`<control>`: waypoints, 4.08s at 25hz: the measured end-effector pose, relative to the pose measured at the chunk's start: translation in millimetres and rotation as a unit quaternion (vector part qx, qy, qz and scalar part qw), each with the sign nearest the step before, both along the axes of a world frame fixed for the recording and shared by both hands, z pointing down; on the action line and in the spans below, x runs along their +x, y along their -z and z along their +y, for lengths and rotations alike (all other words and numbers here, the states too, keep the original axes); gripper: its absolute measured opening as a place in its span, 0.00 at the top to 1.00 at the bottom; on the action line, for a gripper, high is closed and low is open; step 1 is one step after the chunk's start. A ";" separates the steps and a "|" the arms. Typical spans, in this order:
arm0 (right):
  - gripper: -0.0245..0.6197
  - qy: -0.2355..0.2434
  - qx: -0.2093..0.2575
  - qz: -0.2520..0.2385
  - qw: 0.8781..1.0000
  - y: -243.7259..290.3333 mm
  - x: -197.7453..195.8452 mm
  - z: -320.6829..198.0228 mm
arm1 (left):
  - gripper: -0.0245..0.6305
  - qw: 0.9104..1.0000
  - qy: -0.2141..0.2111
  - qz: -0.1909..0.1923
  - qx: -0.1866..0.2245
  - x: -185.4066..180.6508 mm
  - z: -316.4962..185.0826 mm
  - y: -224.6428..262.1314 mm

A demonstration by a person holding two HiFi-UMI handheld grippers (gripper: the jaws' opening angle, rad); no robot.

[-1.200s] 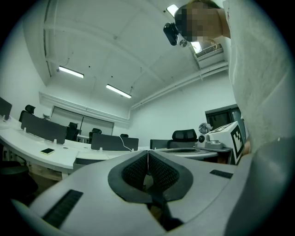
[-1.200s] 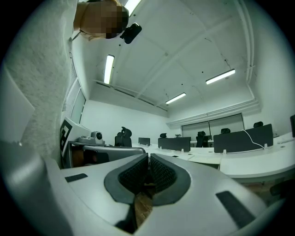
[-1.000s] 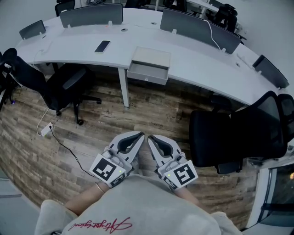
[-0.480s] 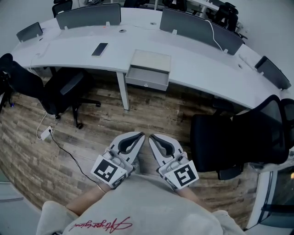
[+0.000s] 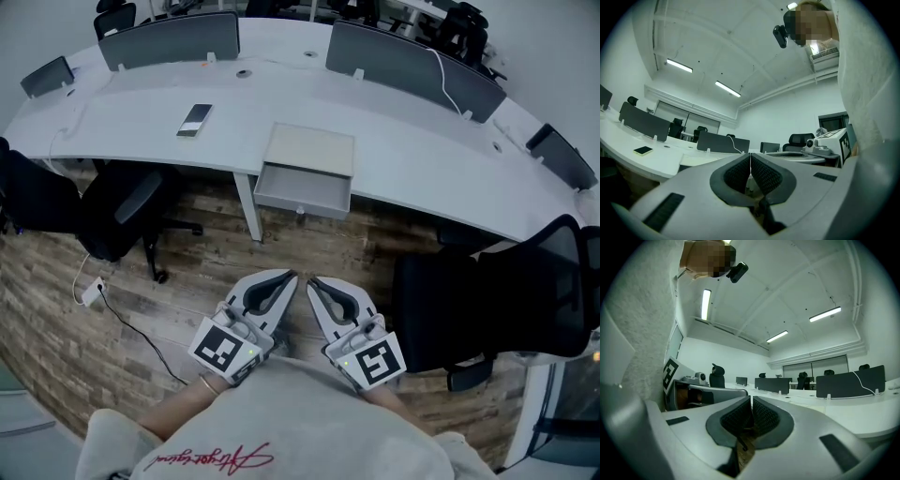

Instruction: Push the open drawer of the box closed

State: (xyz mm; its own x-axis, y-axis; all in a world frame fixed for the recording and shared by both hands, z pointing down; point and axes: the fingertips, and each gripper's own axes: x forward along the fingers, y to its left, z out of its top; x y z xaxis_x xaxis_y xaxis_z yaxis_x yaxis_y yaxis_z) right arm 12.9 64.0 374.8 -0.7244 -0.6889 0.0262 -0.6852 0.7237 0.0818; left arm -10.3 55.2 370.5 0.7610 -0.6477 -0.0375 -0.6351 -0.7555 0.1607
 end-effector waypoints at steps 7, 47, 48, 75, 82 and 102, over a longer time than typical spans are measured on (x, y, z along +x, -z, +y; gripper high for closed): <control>0.92 -0.014 0.014 0.006 1.000 8.8 -12.9 -68.3 | 0.93 1.000 -0.019 -0.009 0.006 -8.9 -69.1 4.6; 0.84 -0.043 -0.172 0.129 0.976 -170.7 -3.2 -187.7 | 0.93 0.999 -0.012 -0.014 -0.032 -24.7 -146.7 -1.1; 0.84 -0.043 -0.173 0.130 0.975 -172.1 -3.6 -188.7 | 0.93 0.999 -0.010 -0.014 -0.031 -25.3 -147.3 -0.8; 0.87 -0.038 -0.162 0.125 0.978 -170.6 0.8 -208.3 | 0.93 0.999 0.023 -0.016 -0.022 -34.5 -167.8 4.9; 0.87 -0.038 -0.163 0.124 0.978 -169.7 2.6 -215.8 | 0.93 0.999 0.040 -0.017 -0.016 -41.6 -172.1 7.4; 0.87 -0.034 -0.164 0.117 0.979 -169.0 5.2 -230.9 | 0.93 0.999 0.052 -0.014 -0.010 -39.2 -186.4 12.6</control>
State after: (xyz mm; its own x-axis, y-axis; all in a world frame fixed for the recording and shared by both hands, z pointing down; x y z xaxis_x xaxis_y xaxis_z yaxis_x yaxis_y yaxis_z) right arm 18.1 -167.0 543.9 -0.6252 -0.6621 0.4132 -0.7230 0.6907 0.0127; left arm -49.5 -131.2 357.9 0.6904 -0.7235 -0.0033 -0.7142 -0.6822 0.1568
